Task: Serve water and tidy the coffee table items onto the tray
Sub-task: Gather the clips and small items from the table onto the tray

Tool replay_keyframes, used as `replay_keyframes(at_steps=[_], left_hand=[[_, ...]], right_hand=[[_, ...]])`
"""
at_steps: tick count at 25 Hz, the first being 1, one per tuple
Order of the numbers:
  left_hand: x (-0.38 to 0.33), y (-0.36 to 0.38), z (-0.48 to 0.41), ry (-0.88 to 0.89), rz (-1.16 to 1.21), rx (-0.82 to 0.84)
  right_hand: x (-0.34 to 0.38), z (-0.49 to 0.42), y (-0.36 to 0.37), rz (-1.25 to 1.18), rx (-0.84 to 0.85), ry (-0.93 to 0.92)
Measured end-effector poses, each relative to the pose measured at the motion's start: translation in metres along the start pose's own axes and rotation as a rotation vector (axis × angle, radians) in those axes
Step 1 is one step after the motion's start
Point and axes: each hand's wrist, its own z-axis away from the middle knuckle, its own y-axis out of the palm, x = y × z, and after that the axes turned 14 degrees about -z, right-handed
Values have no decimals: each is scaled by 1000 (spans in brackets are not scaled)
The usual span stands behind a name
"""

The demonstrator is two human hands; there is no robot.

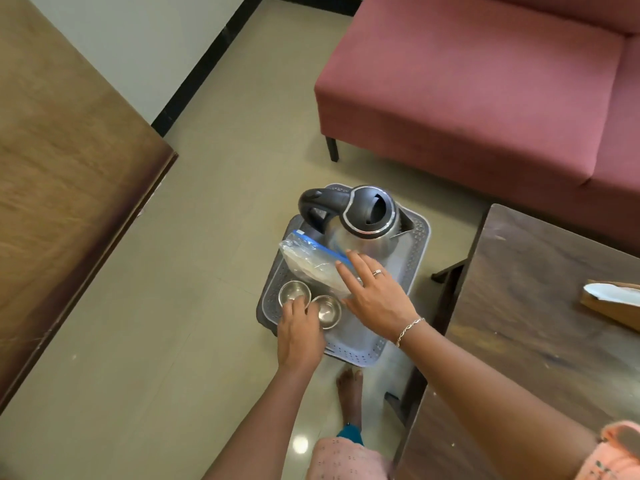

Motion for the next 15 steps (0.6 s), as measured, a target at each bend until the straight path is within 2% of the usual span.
replay_keyframes(at_steps=[2, 5, 9, 15], left_hand=[[-15, -10, 15, 144, -86, -94], [-43, -11, 36, 295, -202, -138], [-102, 4, 66, 336, -207, -4], [-212, 2, 129, 384, -201, 18]], right_hand=[[-8, 33, -13, 8, -15, 50], [-22, 82, -28, -8, -21, 115], [-53, 163, -52, -31, -34, 222], [-103, 298, -101, -69, -28, 278]])
